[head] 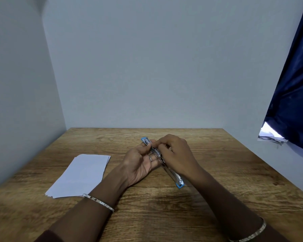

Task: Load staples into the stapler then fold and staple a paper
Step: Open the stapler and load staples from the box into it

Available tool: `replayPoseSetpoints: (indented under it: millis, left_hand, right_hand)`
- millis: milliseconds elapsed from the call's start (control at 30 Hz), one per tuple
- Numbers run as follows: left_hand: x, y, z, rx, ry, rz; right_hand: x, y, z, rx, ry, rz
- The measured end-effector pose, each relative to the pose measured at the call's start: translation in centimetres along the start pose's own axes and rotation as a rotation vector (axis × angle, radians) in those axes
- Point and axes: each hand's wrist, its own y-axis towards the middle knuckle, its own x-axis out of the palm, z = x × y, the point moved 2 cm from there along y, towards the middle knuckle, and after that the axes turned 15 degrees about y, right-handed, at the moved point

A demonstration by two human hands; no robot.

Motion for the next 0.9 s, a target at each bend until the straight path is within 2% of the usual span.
replayPoseSetpoints:
  millis: [200,400,567,633,767,900]
  left_hand:
    - [-0.1,0.0,0.0,-0.011,0.016,0.000]
    - [0.1,-0.1,-0.2,-0.028,0.150,0.016]
    - [0.1,-0.1,-0.1,-0.041,0.174,0.029]
    - [0.0,0.0,-0.1,-0.041,0.165,0.042]
    - [-0.3,0.1,0.0,-0.025,0.139,0.099]
    - [-0.5,0.1,0.2,-0.036,0.170,0.145]
  right_hand:
    - [0.1,-0.2,0.2,0.017,0.094,-0.036]
    - [0.4,0.0,1.0,-0.003,-0.023,-0.132]
    - [0.5,0.0,1.0,0.028,0.000,-0.146]
    - [0.3,0.1,1.0,0.060,0.066,-0.137]
    - [-0.9,1.0,1.2,0.198,0.399,-0.143]
    - [-1.5,1.4,2.0,0.158,0.353,-0.204]
